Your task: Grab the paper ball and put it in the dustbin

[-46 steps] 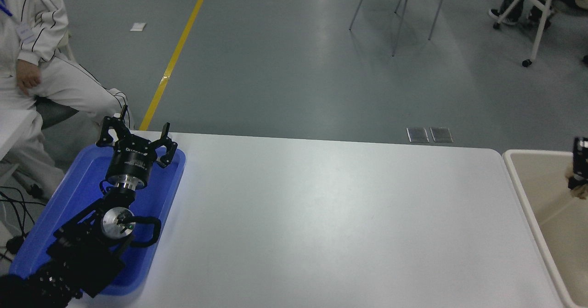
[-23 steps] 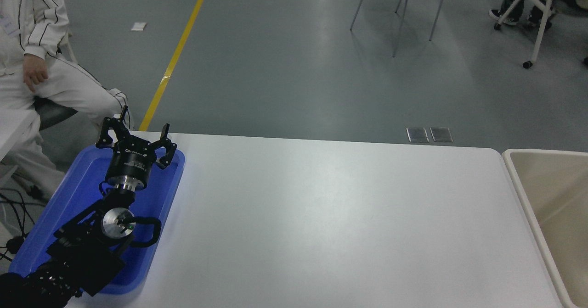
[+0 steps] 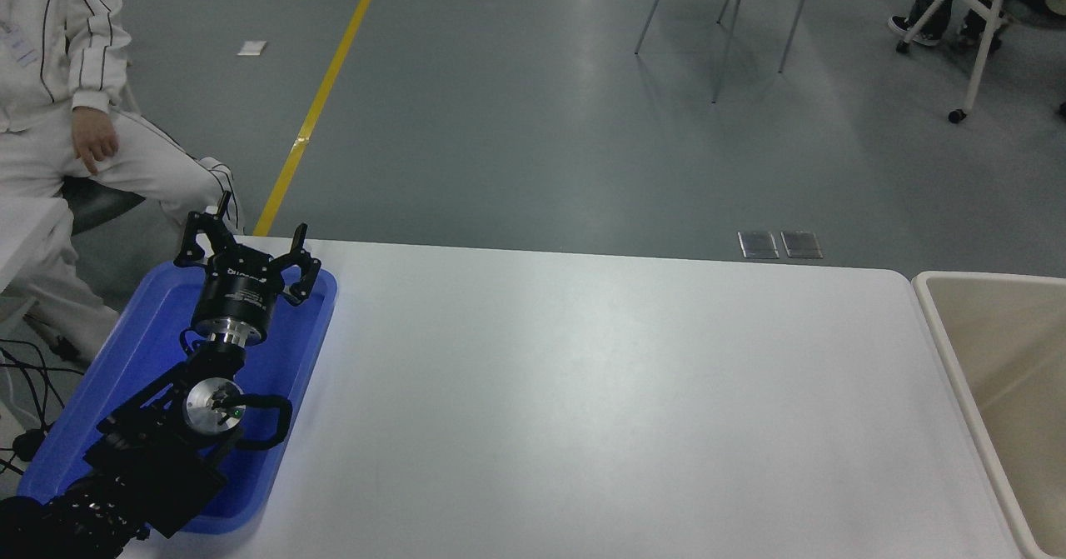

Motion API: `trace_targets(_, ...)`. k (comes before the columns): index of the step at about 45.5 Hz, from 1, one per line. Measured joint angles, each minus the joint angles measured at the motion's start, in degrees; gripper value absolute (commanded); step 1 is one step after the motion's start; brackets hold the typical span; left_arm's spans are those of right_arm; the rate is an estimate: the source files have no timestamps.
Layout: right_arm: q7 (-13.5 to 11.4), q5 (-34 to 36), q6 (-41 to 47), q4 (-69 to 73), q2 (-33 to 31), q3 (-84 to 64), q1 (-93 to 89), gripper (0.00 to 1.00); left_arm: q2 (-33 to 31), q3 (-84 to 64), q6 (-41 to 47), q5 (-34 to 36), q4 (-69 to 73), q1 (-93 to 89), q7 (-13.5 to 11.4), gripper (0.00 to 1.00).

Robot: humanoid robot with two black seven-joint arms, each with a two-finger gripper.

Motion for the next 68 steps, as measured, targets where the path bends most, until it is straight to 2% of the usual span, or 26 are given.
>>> trace_targets(10, 1.24, 0.01, -5.93, -5.16, 5.14, 2.92, -4.79, 0.00, -0.02, -0.01, 0.00, 0.00, 0.00, 0.00, -0.01, 1.00)
trace_targets(21, 6.58, 0.06, -10.67, -8.83, 9.31, 4.58, -8.05, 0.00, -0.02, -0.01, 0.00, 0.01, 0.00, 0.00, -0.01, 1.00)
trace_targets(28, 8.59, 0.08, -11.93, -9.97, 10.52, 5.34, -9.46, 0.00, -0.01, -0.01, 0.00, 0.01, 0.00, 0.00, -0.01, 1.00)
trace_targets(37, 9.72, 0.08, -13.01, -10.94, 11.20, 5.68, -10.45, 0.00, 0.01, -0.01, 0.00, 0.00, 0.00, 0.00, -0.01, 1.00)
trace_targets(52, 10.22, -0.01, -13.82, -11.74, 11.52, 5.54, -11.96, 0.00, 0.00, -0.01, 0.00, 0.00, 0.00, 0.00, -0.01, 1.00)
trace_targets(53, 10.24, -0.05, -13.87, -11.76, 11.52, 5.50, -12.09, 0.02, -0.01, -0.01, 0.00, 0.00, 0.00, 0.00, -0.01, 1.00)
trace_targets(55, 10.25, -0.10, -13.94, -11.81, 11.53, 5.44, -12.28, 0.31, -0.01, -0.01, 0.00, 0.00, 0.00, 0.00, -0.01, 1.00)
trace_targets(57, 10.27, -0.17, -14.07, -11.84, 11.53, 5.39, -12.46, 0.54, -0.01, -0.01, 0.00, 0.00, 0.00, 0.00, -0.01, 1.00)
trace_targets(60, 10.28, -0.28, -14.68, -11.90, 11.51, 5.33, -12.64, 0.79, -0.01, -0.01, 0.00, 0.00, 0.00, 0.00, -0.01, 1.00)
trace_targets(63, 10.30, -0.32, -15.78, -11.96, 11.38, 5.32, -12.71, 0.88, -0.01, -0.01, 0.00, 0.00, 0.00, 0.00, -0.01, 1.00)
trace_targets(68, 10.31, -0.32, -17.68, -12.00, 11.36, 5.34, -12.80, 0.89, -0.01, -0.01, 0.00, 0.00, 0.00, 0.00, -0.01, 1.00)
